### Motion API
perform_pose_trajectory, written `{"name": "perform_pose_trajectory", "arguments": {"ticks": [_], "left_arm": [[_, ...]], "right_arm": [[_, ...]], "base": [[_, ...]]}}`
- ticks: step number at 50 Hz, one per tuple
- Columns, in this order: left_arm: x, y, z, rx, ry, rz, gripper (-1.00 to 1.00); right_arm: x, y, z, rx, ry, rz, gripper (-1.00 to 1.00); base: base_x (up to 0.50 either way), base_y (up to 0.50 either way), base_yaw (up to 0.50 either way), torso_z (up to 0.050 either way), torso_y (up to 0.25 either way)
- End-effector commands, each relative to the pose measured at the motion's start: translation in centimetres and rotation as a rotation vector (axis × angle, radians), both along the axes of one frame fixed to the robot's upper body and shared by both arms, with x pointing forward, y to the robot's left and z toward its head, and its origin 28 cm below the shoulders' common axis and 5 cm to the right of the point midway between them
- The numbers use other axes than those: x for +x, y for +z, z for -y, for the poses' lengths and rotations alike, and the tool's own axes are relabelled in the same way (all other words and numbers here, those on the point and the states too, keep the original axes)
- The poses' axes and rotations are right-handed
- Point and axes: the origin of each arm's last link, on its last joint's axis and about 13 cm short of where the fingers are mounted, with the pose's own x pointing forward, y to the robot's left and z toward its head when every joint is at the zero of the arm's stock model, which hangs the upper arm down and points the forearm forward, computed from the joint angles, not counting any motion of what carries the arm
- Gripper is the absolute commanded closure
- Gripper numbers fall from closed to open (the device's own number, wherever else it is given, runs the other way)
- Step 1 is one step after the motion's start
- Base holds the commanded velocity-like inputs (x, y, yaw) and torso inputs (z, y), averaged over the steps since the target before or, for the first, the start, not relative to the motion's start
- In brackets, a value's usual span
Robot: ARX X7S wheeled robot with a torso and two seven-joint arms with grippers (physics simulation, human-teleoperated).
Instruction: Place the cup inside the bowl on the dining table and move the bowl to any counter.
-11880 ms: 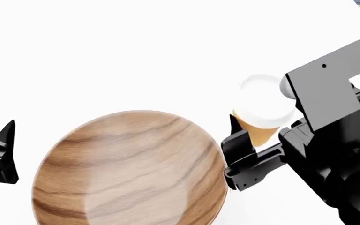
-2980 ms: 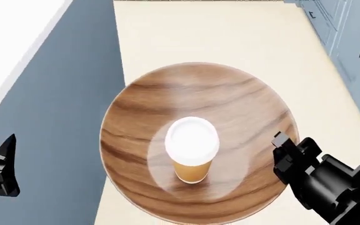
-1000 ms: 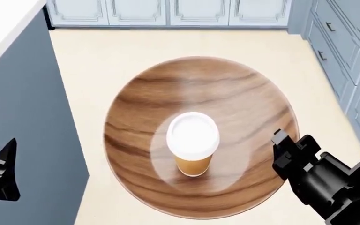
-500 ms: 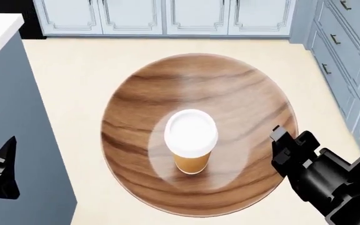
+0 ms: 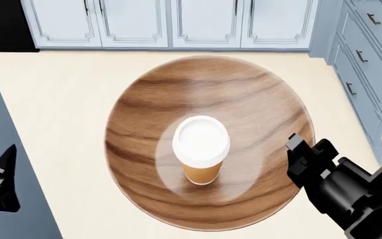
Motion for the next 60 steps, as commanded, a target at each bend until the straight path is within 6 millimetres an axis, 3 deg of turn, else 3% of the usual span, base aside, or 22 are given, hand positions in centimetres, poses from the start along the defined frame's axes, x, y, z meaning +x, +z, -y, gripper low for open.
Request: {"name": "perform_pose_trajectory", "arguments": {"ticks": [1,44,60], "left_arm": [[0.00,-0.23,0.04,-0.014,0.003,0.015,-1.00],[-0.02,0.30,0.28,-0.002,-0.012,0.045,-1.00],[0.23,-0.39,0.23,-0.010,-0.011,0.033,-1.00]], "right_arm": [[-0.15,0.60,0.13,0.024,0.008,0.036,1.00],[-0.47,0.85,0.47,0.018,0.007,0.040,1.00],[-0.09,0.06,0.15,0.025,0.018,0.031,1.00]], "base": [[0.50,-0.08,0.00,0.000,0.000],[0.50,-0.07,0.00,0.000,0.002],[0.50,-0.04,0.00,0.000,0.001]]}}
